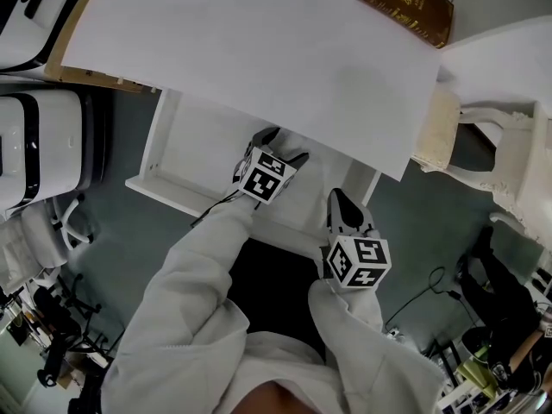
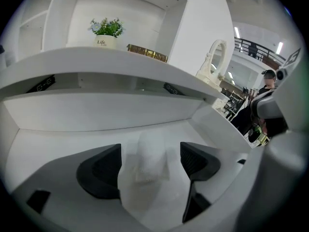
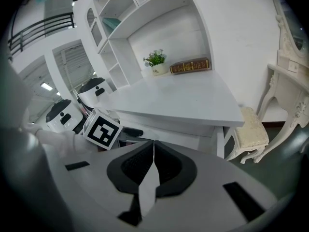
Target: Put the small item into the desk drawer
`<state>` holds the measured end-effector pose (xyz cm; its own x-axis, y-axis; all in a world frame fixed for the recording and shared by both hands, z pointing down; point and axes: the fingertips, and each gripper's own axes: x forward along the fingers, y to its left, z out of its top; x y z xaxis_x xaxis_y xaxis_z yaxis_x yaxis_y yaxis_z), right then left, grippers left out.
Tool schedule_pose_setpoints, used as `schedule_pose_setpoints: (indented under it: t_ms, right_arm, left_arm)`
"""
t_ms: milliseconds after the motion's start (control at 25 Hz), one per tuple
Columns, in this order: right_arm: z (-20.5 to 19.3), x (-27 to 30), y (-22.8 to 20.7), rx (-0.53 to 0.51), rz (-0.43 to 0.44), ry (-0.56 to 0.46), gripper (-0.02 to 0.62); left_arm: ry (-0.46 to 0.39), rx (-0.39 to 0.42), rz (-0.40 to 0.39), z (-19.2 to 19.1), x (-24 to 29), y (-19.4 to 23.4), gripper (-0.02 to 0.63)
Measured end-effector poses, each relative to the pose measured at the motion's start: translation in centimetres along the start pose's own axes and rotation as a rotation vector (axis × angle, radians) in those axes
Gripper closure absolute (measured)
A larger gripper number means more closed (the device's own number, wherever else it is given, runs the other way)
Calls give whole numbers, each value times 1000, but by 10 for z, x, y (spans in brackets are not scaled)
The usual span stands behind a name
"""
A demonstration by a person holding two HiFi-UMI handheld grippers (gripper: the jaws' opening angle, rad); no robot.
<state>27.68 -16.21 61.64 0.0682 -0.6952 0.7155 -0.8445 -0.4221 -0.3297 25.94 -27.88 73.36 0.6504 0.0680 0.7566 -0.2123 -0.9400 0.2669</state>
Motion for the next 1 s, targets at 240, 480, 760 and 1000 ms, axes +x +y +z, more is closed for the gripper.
schedule_pose_setpoints:
  t_ms: [240,480,760,1000]
  right_arm:
    - [1,-5,8,-11,10,-16,561]
    - [0,-10,14,-32,12,-31,561]
    - [6,-21,35,-72,25,-60,561]
    - [11,-35,59,-114,46,-84,561]
  left_arm:
    - [-15,-36,-40,-2,-20,-1,217]
    - [-37,-30,-79,-3,-54,-16,216]
    - [-100,-47,-73,-3,-99,-23,218]
    - [-176,-66,-35,2,-140,-22,218]
